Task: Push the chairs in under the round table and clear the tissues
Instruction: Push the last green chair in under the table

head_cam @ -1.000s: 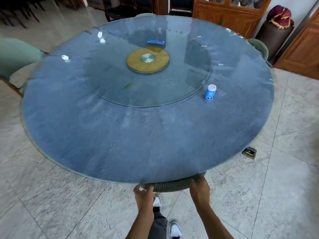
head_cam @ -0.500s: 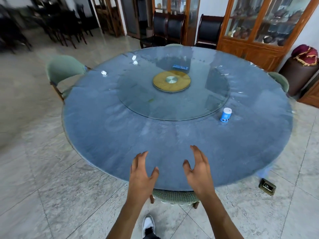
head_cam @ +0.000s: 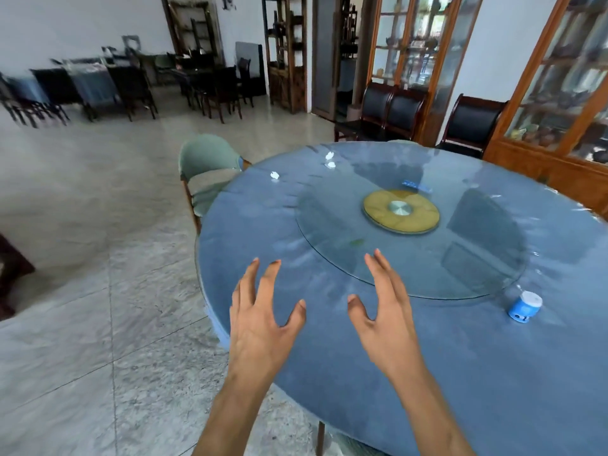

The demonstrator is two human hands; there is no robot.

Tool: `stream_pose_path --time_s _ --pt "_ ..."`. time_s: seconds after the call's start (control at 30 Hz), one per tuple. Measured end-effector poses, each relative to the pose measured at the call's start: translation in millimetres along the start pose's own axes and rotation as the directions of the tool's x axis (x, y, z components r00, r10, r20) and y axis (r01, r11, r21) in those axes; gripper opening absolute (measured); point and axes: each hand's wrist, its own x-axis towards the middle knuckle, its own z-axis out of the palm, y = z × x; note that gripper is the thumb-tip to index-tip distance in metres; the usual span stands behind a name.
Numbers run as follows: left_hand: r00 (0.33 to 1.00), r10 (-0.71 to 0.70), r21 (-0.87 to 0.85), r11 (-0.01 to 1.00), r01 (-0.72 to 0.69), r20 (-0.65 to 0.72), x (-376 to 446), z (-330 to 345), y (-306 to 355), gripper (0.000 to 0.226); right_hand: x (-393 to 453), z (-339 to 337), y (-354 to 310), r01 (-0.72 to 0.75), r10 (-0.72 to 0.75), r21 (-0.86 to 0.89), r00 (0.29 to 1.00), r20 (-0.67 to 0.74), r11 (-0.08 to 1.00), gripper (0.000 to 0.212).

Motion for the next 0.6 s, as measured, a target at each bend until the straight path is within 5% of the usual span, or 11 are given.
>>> stream_pose_path --time_s 0.6 --pt "0.947 -0.172 0.084 0.976 0.202 -0.270 106.6 -183.2 -216.3 0.069 82.9 294.9 -162.5 0.203 -0.243 0.167 0.930 0.275 0.965 0.064"
